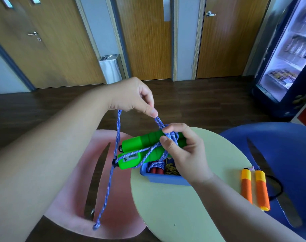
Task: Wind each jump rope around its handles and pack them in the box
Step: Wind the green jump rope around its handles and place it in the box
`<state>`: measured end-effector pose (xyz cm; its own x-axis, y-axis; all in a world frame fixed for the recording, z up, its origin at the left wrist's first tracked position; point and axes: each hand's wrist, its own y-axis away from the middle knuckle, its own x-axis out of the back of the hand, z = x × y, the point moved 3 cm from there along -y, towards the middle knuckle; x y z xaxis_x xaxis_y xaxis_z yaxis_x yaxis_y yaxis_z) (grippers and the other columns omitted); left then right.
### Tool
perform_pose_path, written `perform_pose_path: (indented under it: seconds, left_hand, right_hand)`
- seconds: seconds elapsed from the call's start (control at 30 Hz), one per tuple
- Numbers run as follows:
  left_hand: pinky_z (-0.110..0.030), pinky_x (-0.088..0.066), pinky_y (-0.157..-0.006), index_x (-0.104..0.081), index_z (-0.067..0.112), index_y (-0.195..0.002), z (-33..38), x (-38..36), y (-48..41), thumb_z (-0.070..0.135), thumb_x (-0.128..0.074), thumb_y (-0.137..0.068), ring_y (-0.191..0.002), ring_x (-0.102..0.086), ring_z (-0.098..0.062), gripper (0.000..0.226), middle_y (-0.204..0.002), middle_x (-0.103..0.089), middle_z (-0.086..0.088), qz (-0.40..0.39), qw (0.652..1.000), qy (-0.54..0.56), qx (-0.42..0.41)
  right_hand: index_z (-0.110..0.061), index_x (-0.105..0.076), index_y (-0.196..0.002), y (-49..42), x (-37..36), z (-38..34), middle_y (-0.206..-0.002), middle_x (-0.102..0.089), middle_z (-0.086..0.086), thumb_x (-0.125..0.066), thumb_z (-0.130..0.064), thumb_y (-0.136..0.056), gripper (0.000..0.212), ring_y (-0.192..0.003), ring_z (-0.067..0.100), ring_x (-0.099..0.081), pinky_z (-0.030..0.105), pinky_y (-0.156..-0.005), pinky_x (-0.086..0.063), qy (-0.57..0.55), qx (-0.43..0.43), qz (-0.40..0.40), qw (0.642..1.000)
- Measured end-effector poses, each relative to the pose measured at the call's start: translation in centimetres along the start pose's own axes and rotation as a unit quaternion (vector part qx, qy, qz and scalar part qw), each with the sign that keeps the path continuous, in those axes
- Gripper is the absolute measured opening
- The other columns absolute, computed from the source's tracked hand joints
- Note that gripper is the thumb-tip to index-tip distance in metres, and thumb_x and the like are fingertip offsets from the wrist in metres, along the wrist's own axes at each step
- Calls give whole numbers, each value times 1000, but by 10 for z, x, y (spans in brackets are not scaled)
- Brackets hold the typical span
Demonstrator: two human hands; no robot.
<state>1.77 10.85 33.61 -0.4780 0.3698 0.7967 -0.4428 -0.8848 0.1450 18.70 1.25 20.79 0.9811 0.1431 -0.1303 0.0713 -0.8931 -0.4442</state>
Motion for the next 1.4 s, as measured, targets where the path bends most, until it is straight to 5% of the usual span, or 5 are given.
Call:
perform_pose_path:
  seconds: [0.27, 0.57, 0.77, 1.0, 1.4]
  left_hand:
    - [-23, -42, -51, -72, 5, -118, -121, -111, 0, 31, -66, -100, -52, -55, -14, 33, -85, -69, -18, 47, 943, 291, 155]
    - [-16, -29, -47, -66, 12, -79, -20, -164, 70, 26, -54, -107, -46, -34, -5, 33, -52, -41, 11, 107, 959, 260, 28]
    - [-24, -26, -46, -69, 22, -75, -5, -81, 57, 29, -58, -105, -46, -31, -11, 32, -52, -38, 10, 227, 956, 183, -18]
    - [-13, -30, -45, -71, 21, -76, 2, -68, 43, 32, -59, -104, -40, -40, -1, 32, -46, -47, 17, 181, 975, 123, 24]
    - [-37, -53, -71, -82, 21, -81, -29, -27, 50, 19, -87, -81, -65, -63, -11, 5, -72, -75, -5, 143, 985, 97, -20]
  right_hand:
    - [-16, -66, -96, -26, 9, -9, -86, -65, 0, -65, -3, -98, 13, -69, 18, -59, 30, -56, -51, -104, -74, 119, 985]
    - [-32, -67, -98, -34, 28, 51, -104, -69, 2, -71, -23, -93, 11, -97, 22, -67, 54, -93, -55, 89, -89, 172, 977]
    - [-23, -65, -99, -13, 10, 35, -106, -62, -3, -72, -12, -92, 15, -110, 15, -61, 23, -98, -44, 143, 32, 71, 987]
    - [-41, -64, -90, -12, -6, 17, -105, -65, 5, -88, -45, -70, 31, -103, 21, -65, 33, -93, -52, 84, -22, 40, 995]
    - [-12, -64, -90, -9, 9, 19, -94, -70, -8, -79, 8, -83, 25, -86, 6, -67, 17, -79, -51, 26, -58, 51, 997]
